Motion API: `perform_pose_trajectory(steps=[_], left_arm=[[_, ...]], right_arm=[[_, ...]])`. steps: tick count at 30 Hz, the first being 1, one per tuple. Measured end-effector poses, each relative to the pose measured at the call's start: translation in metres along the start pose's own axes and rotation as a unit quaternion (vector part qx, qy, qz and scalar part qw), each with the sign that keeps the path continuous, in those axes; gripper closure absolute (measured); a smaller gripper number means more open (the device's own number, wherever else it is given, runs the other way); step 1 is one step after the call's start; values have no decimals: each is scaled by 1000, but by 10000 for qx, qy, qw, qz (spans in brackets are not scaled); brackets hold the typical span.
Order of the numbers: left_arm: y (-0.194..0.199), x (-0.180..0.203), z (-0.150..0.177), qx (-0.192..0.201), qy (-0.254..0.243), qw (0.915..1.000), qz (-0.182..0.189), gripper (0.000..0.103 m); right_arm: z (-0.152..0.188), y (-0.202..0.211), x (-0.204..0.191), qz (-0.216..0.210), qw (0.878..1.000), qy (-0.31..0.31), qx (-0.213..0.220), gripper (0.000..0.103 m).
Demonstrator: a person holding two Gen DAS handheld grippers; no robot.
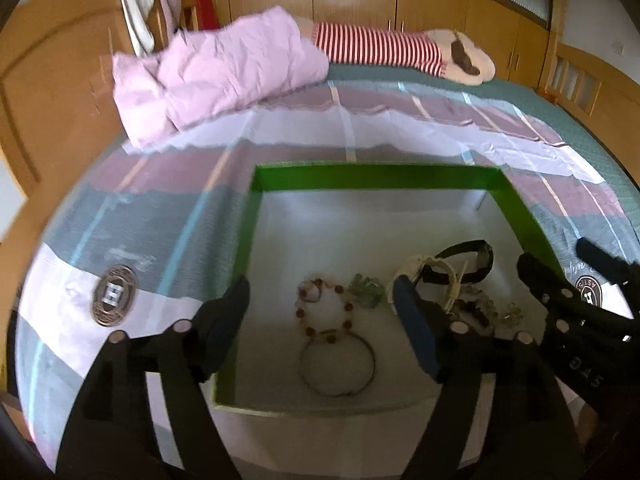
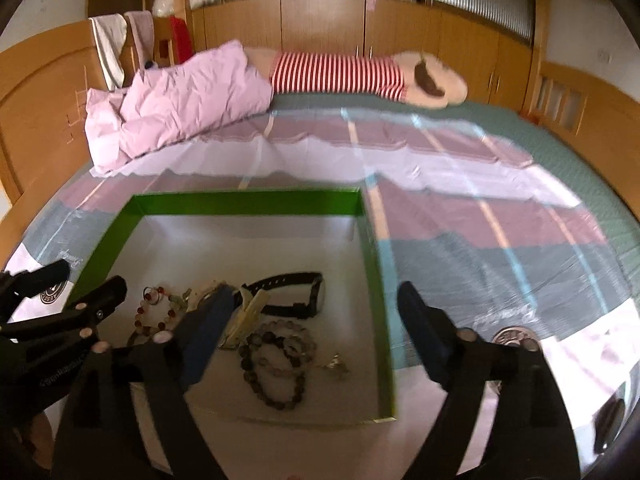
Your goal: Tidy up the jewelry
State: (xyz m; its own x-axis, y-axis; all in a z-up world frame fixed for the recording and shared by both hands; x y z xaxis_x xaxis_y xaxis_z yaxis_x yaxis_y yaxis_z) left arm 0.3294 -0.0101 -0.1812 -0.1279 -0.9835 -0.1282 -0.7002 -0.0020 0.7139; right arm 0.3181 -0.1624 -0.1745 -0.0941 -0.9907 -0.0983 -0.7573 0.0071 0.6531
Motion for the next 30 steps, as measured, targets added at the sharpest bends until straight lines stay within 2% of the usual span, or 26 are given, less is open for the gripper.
perform_pose_trajectory(steps=[1, 4, 9, 12, 15, 17, 18, 20, 22, 24, 30], left_arm=[[4, 0, 0, 34, -32, 10000, -52, 20], [17, 1, -1, 115, -72, 9997, -200, 17], [46, -3, 8, 186, 93, 9995, -257, 8], [85, -3, 25, 205, 126, 9986, -479, 7], [135, 3, 33, 398, 91, 9985, -362, 6], [174, 6, 31, 649, -28, 9965, -526, 4], [202, 7, 30, 838, -55, 9944, -647, 4], [247, 8, 33, 1218, 66, 9905, -627, 4], [283, 10, 39, 1551, 96, 9865, -515, 4], [305, 10, 48, 1714, 119, 9833, -599, 4], [330, 7, 66, 1625, 270, 9853, -457, 4]], right_arm=[[-1, 5, 1, 94, 9999, 22, 45, 7], [-3, 16, 5, 206, 9997, -13, 134, 6], [5, 52, 12, 129, 9996, -175, 182, 4], [13, 99, 16, 131, 9995, -178, 224, 4], [13, 149, 14, 239, 9986, -2, 477, 4], [12, 181, 17, 600, 9965, 61, 576, 3], [14, 195, 20, 687, 9956, 17, 635, 3], [21, 231, 25, 759, 9930, -181, 885, 3], [34, 262, 27, 672, 9913, -321, 1089, 3], [47, 281, 25, 433, 9917, -347, 1159, 3], [58, 314, 14, 266, 9910, -218, 1295, 3]])
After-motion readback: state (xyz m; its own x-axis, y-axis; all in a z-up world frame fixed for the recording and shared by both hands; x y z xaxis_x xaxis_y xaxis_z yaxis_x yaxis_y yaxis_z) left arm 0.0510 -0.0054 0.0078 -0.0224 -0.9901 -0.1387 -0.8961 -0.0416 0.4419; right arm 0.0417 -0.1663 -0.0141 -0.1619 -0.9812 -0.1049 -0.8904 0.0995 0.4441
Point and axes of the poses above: each gripper's, at about its wrist camera, not at the fingertips, and y roughly against the way its jaws point, x to its right, z to its underside, the point moved 6 cm from there along -y, roughly the way its jaws point, and after that the axes turned 7 degrees about -y, right-handed, at the moved point
